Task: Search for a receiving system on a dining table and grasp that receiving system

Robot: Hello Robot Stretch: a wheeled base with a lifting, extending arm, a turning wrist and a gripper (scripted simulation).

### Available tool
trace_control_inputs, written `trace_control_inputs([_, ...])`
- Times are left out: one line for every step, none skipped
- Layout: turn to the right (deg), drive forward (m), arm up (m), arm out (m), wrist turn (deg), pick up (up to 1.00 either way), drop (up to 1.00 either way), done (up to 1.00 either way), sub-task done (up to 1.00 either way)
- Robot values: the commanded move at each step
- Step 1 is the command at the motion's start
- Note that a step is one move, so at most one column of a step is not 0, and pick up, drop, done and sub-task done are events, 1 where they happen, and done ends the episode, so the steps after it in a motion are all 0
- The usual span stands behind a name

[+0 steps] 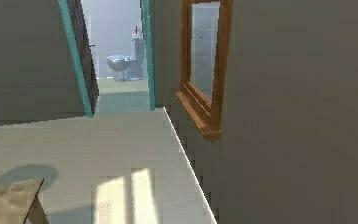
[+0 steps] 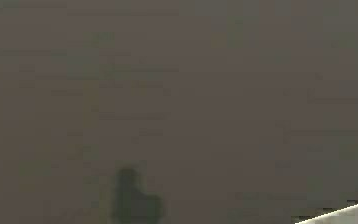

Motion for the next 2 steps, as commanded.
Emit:
trace_control_inputs([-27.0,0.0,0.0,0.0,0.0,0.0,0.0,0.0,0.0])
trace_control_inputs([0.0,0.6,0.0,0.0,0.0,0.0,0.0,0.0,0.0])
